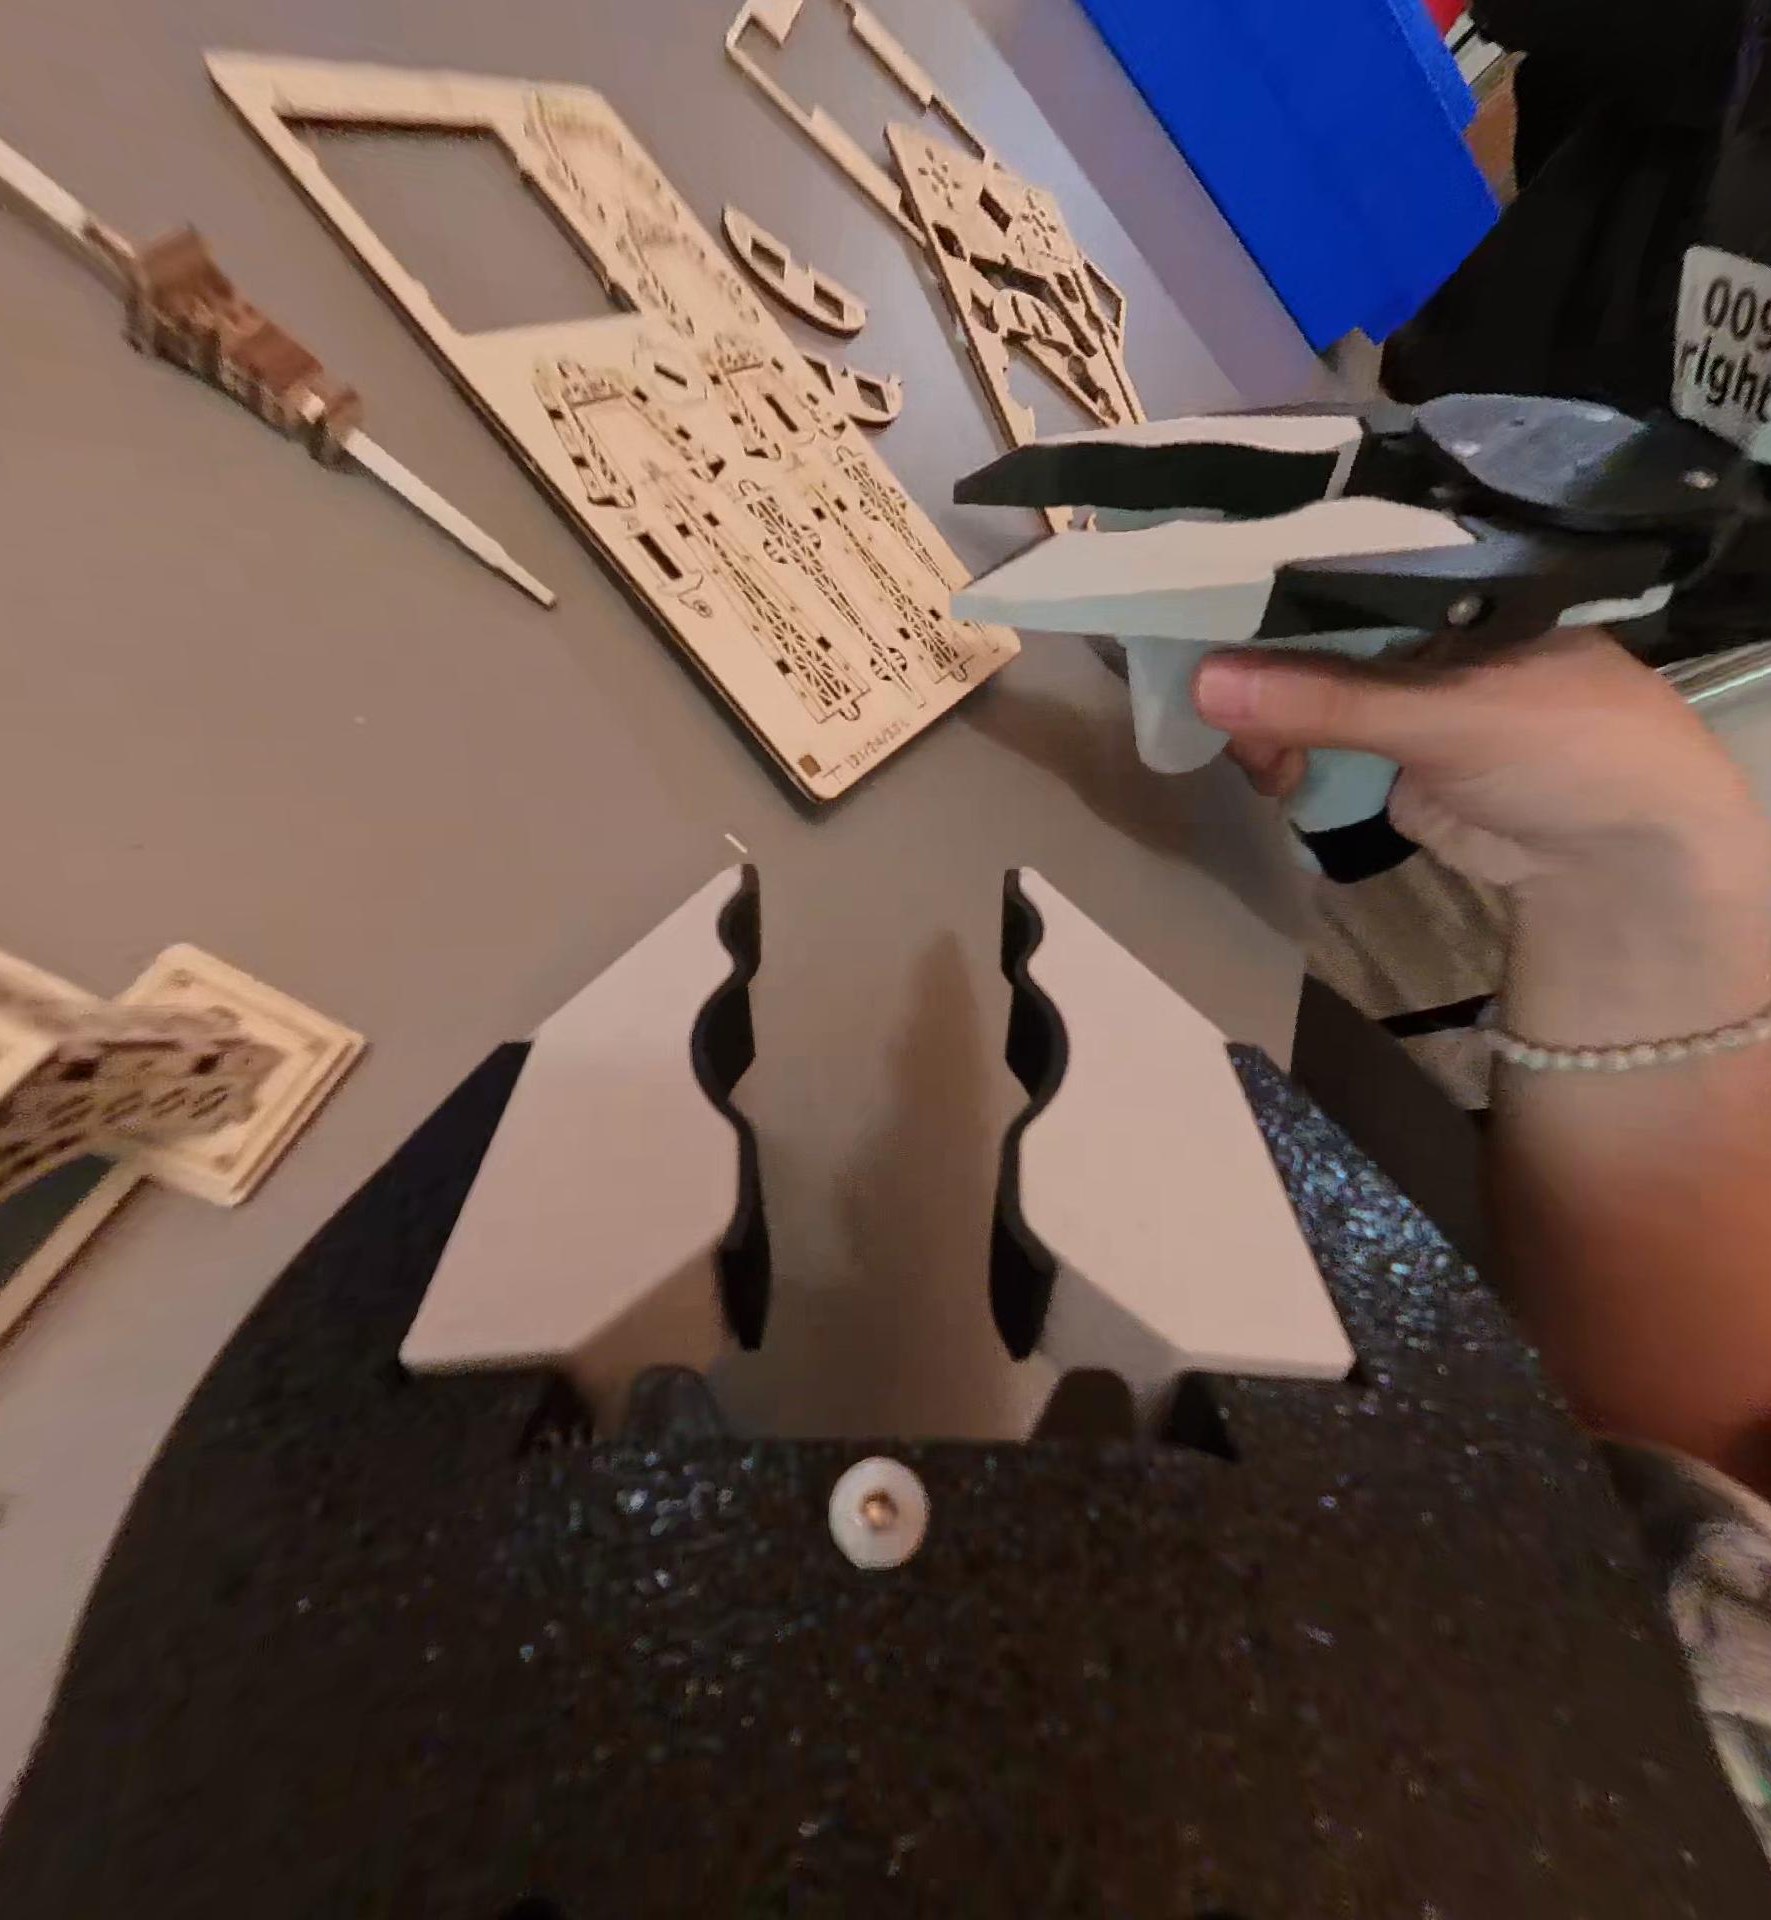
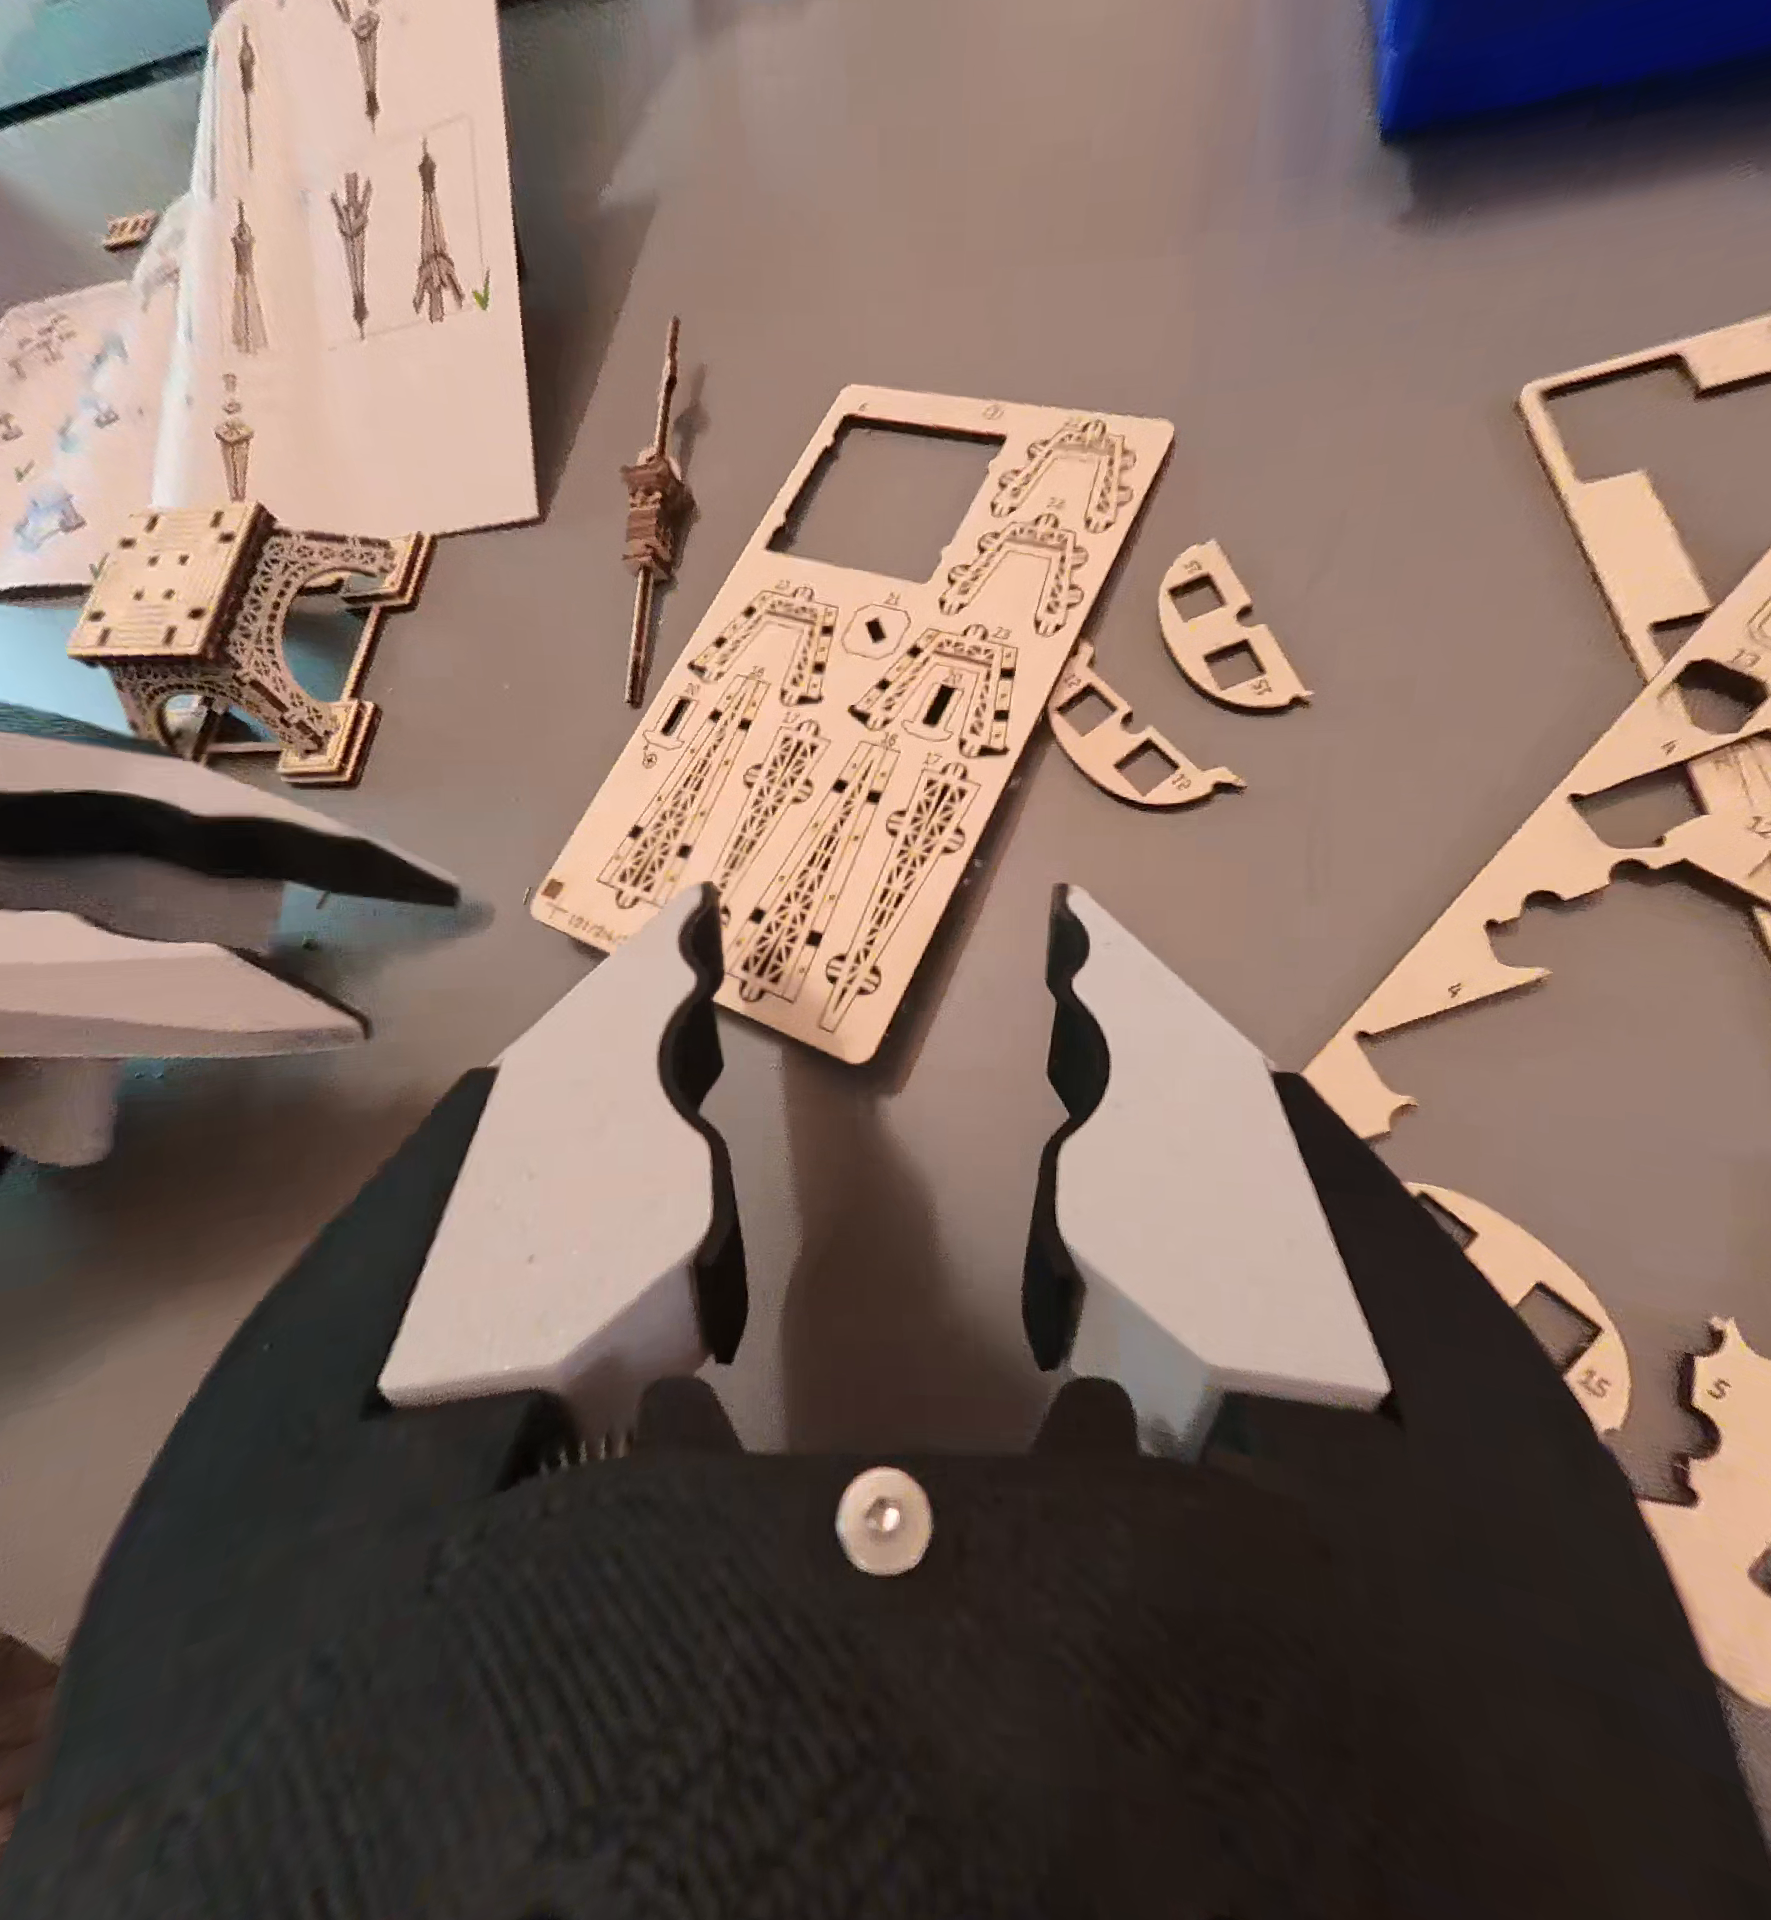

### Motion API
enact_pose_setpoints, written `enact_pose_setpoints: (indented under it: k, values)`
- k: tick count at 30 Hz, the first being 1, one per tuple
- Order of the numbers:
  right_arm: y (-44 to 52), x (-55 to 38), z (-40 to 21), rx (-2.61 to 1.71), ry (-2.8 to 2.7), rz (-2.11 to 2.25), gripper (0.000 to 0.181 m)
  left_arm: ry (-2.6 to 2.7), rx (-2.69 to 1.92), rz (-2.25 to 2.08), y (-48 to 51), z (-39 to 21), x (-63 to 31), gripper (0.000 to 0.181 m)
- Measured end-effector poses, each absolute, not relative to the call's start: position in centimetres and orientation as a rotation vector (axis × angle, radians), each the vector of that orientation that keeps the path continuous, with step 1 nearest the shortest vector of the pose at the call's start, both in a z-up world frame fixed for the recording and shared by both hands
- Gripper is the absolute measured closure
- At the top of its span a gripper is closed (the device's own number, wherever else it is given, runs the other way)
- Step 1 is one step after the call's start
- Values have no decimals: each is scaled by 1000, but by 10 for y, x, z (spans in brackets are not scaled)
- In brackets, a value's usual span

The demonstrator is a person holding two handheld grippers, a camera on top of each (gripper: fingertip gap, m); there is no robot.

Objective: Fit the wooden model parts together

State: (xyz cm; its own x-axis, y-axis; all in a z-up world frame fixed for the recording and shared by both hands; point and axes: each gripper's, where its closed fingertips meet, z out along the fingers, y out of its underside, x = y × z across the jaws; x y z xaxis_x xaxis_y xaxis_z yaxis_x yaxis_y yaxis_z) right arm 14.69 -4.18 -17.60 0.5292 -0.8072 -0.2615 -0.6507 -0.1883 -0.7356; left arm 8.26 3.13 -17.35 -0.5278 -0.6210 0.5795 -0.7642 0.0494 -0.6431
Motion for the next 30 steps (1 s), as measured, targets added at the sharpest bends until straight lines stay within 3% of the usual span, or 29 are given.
enact_pose_setpoints:
  k: [4, 8, 14, 18, 27, 30]
  values:
    - [-36, 144, -182, -1903, 1172, -132, 121, -2070, 1503, 1443, 18, -178, 93, 140]
    - [-30, 141, -182, -1883, 1136, -69, 135, -2005, 1561, 1444, 10, -177, 104, 140]
    - [-35, 141, -181, -1867, 1110, -53, 139, -1964, 1687, 1532, 18, -177, 115, 172]
    - [-37, 139, -177, -1807, 1096, 8, 140, -1899, 1691, 1600, 17, -174, 114, 173]
    - [-38, 134, -155, -1614, 1033, 173, 130, -1792, 1535, 1854, 16, -147, 102, 181]
    - [-38, 133, -149, -1561, 1011, 224, 119, -1696, 1488, 1930, 19, -135, 98, 181]
